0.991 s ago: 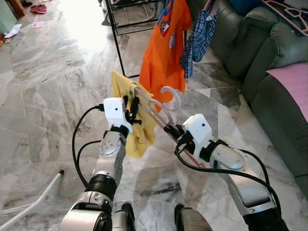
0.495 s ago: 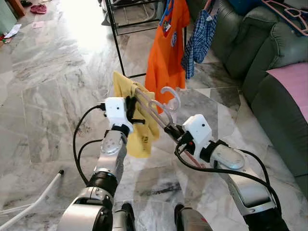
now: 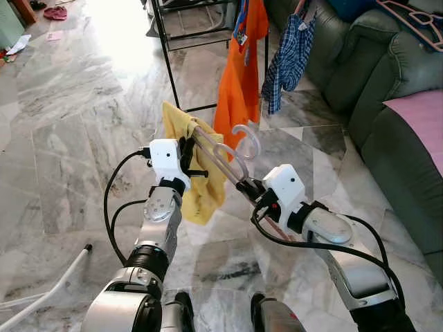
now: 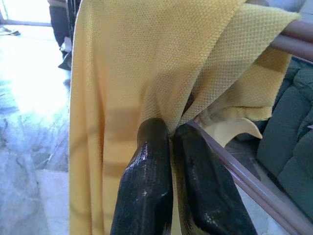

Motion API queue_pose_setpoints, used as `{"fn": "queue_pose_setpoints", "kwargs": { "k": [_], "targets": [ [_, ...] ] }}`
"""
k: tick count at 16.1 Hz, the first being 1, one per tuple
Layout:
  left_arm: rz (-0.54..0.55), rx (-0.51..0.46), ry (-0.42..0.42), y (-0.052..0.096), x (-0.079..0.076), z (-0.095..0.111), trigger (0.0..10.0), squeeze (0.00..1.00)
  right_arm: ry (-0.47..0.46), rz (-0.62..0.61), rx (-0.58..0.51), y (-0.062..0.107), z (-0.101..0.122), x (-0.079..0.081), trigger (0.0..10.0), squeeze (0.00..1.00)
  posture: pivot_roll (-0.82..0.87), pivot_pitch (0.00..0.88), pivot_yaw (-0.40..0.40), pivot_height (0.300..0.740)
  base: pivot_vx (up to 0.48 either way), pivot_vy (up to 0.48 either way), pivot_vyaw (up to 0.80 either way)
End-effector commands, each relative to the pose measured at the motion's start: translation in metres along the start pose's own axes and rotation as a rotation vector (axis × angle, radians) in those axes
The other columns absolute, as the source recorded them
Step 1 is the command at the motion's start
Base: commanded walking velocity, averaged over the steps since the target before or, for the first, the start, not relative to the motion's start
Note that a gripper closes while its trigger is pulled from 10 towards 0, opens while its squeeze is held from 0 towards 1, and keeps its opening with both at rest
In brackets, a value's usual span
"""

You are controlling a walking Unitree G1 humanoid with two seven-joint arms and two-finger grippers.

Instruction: Hang hanger

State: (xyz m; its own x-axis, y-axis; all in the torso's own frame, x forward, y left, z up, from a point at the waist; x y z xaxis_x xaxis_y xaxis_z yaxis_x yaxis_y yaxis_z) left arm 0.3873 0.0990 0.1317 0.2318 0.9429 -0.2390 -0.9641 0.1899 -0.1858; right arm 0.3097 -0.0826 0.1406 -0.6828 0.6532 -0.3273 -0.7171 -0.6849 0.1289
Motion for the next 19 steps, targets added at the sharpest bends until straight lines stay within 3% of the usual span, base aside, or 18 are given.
{"fn": "queue_pose_setpoints", "kwargs": {
  "k": [1,6,12,17,19],
  "targets": [
    [-0.040,-0.020,-0.033,0.002,-0.002,0.003,0.0,0.00,0.021,0.019,-0.065,-0.001,0.013,0.004,0.0,0.00,-0.28,0.221,0.045,0.740,0.000,0.000,0.00],
    [-0.138,-0.121,-0.107,0.008,-0.006,0.025,0.0,0.00,0.012,0.017,-0.029,-0.002,0.001,0.003,0.0,0.00,-0.26,0.223,0.044,0.740,0.000,0.000,0.00],
    [-0.266,-0.176,-0.177,0.022,-0.013,0.039,0.0,0.00,-0.008,0.008,0.024,-0.004,-0.019,0.000,0.0,0.00,-0.25,0.222,0.042,0.740,0.000,0.000,0.00],
    [-0.391,-0.202,-0.139,0.032,-0.028,0.049,0.0,0.00,-0.023,-0.002,0.062,-0.001,-0.034,-0.003,0.0,0.00,-0.24,0.223,0.040,0.740,0.000,0.000,0.00],
    [-0.442,-0.170,-0.127,0.041,-0.031,0.045,0.0,0.00,-0.022,-0.014,0.067,0.001,-0.038,-0.005,0.0,0.00,-0.24,0.224,0.041,0.740,0.000,0.000,0.00]
  ]
}}
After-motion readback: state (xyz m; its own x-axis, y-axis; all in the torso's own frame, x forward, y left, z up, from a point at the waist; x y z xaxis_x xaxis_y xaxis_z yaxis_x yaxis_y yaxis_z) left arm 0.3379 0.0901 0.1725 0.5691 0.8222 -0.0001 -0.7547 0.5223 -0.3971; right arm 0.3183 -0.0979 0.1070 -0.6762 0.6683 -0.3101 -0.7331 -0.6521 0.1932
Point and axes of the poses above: a point about 5 cm out from each wrist's last joint towards the gripper, its own y axis pointing back from the gripper into the wrist, its own z axis along the axis of the wrist's last joint, x = y × z, the point moved 3 cm from there along -y, pointing out of the wrist towards the gripper, and after that the axes turned 7 degrees about y, right-handed, at the moved point
